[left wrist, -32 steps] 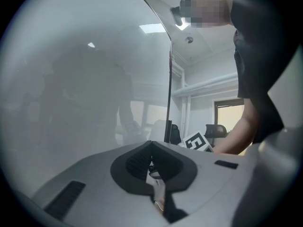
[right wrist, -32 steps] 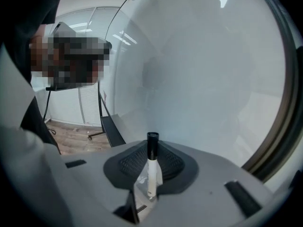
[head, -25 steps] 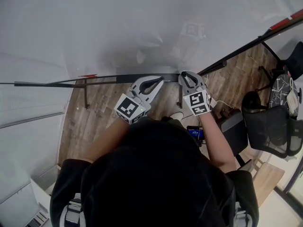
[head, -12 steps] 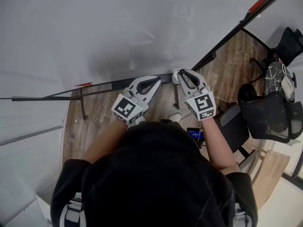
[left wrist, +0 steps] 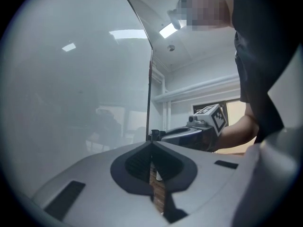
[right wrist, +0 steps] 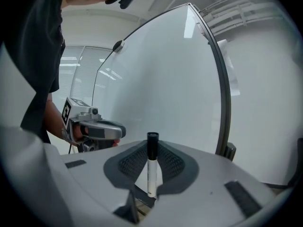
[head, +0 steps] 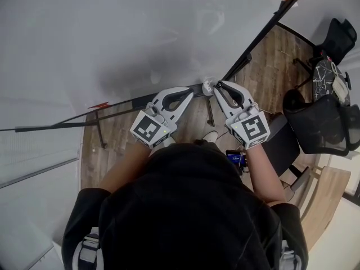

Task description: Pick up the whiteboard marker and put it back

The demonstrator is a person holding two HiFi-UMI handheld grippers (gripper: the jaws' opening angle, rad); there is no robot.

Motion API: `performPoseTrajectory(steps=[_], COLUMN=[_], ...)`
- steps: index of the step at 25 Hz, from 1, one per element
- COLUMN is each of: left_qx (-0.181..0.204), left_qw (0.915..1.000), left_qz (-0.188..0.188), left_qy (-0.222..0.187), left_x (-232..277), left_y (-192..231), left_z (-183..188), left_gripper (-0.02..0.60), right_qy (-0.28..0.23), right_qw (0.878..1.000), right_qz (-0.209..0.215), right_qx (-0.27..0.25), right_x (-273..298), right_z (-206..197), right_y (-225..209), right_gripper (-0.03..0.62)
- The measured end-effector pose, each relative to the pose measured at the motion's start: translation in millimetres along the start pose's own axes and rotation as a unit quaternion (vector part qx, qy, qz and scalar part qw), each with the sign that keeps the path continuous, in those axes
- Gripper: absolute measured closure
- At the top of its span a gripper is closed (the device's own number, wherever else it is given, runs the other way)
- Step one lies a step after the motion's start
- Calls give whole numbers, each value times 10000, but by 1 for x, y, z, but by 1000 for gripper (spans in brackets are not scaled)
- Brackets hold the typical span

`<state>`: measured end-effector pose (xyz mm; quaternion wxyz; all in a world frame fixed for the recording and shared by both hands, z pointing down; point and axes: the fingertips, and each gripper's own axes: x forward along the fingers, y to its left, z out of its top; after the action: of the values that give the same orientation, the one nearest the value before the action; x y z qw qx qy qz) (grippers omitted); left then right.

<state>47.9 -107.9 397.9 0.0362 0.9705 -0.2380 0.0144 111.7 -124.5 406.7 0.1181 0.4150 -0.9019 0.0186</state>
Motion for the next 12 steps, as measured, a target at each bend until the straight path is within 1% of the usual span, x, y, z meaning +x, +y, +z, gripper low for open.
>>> performPoseTrajectory(steps=[5, 12], left_qx=[-34, -9], left_qw=[10000, 9997], left_qz=[-75, -231], left_qy=[-9, 18], left_x=[2, 7], left_y=[-3, -9], left_z=[2, 3], left_gripper=[577, 577], right_qy=[-204, -186], right_qw=[9994, 9992], right_qz=[-3, -91], right_qx=[265, 330], right_x=[-16, -34], right_z=[15, 5], right_y=[1, -2], right_gripper=[531, 531])
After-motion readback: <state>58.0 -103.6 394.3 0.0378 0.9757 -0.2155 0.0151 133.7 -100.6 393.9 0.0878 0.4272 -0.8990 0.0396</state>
